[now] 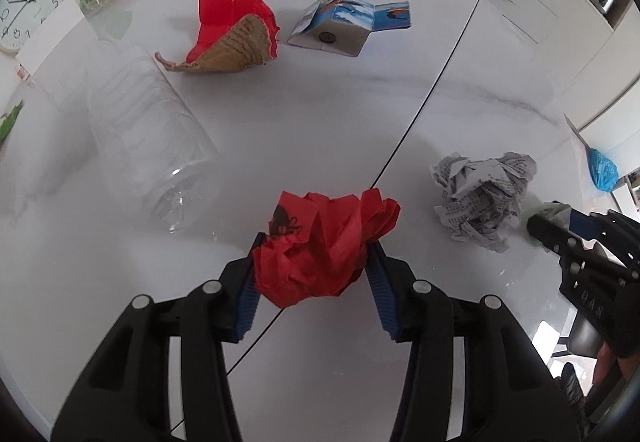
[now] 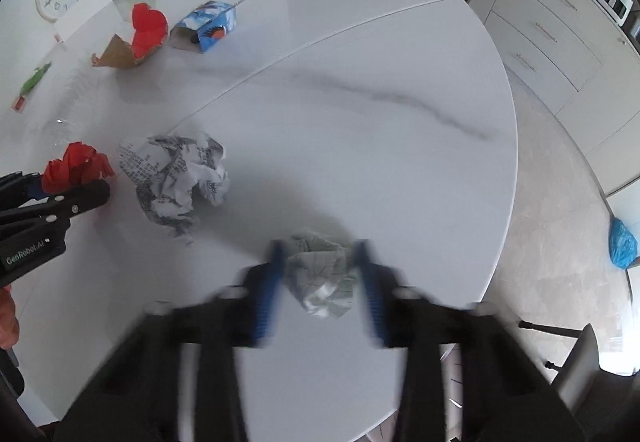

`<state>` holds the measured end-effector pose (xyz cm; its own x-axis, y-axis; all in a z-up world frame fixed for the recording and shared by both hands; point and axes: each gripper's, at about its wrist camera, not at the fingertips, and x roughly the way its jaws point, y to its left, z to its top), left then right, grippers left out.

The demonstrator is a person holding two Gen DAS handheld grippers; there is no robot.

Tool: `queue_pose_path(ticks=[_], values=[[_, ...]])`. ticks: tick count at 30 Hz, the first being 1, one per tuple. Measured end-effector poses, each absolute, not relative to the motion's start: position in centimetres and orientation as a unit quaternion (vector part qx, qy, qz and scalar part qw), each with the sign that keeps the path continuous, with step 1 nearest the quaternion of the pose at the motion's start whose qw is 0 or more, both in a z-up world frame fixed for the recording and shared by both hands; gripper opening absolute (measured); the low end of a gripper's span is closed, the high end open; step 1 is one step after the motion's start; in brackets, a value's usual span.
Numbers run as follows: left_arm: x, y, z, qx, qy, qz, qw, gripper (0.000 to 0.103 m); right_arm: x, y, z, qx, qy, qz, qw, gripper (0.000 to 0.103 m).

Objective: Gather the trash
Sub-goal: 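Grasp the red paper with the left tool while the right grasps crumpled foil, then carry both items over the wastebasket and open both tools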

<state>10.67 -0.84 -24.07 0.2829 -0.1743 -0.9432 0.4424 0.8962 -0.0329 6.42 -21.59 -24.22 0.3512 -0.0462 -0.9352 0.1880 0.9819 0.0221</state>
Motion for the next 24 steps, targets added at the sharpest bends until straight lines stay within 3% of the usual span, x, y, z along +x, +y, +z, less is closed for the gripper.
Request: queue_pose_path(ticks=[7,14,24], values=[[7.5,-1.7,-19.5,0.137,0.530,-0.232,0.804,0.047,2.8,-23.6,-20.6,0.097,0.531,-0.077,0.838,0.029],[0.5,-5.8,-14.7,0.153,0.498,-0.318,0.792,0.047,-6.3,-26.3,-16.7,0.123,0.504,-0.116,0.847,0.030],[-12.0,-18.8,-16.2,0.251,0.471,-0.473,0.702,0.047,-18.5,-31.2,-17.7,0.165,0.506,-0.204,0.822,0.031]])
